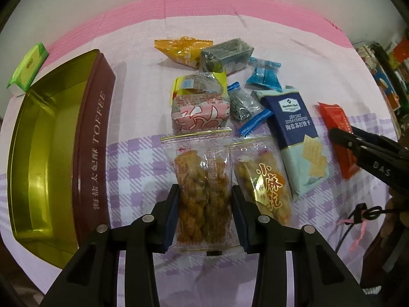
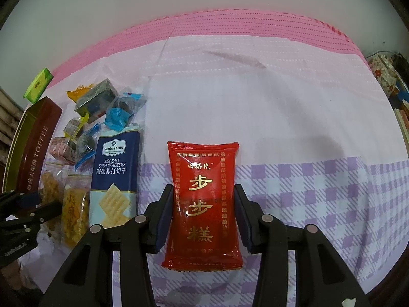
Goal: Organize snacks
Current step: 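Carry the dough-twist bag into the gold tin and open the left tool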
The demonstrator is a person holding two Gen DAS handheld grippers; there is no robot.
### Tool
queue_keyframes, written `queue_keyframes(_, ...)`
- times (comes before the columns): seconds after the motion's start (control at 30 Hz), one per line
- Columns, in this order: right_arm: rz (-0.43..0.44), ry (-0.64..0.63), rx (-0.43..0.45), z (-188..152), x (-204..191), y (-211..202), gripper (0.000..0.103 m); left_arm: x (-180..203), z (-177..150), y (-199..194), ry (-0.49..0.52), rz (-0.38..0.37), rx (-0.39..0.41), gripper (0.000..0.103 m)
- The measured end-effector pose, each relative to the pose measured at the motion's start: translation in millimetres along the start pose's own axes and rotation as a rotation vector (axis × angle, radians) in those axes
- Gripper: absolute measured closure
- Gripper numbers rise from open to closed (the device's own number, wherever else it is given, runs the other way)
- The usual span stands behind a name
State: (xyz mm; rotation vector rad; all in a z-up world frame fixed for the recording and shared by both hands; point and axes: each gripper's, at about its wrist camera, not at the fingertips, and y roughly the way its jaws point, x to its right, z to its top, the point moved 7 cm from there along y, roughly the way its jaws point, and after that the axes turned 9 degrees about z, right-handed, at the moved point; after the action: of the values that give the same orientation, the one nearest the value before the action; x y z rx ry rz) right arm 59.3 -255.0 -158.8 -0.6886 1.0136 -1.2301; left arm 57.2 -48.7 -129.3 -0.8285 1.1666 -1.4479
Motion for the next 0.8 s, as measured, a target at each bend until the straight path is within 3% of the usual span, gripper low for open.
queue_keyframes(0.43,-0.040,-0.028,-0.005,-2,-5,1,0.059,-38,13,-49,-0.056,-0.027,0.100,0.063)
queue_keyframes(0.6,-0.059,-0.031,-0.008,-2,-6,1,0.059,-85,24,-62,-0.091,0.059,0.146,0.063)
queue_keyframes(0.8,-0.081,-0.029,-0.018,1,-8,3,0.058,-160,18,-47,-0.146,0.197,0.119,0.063)
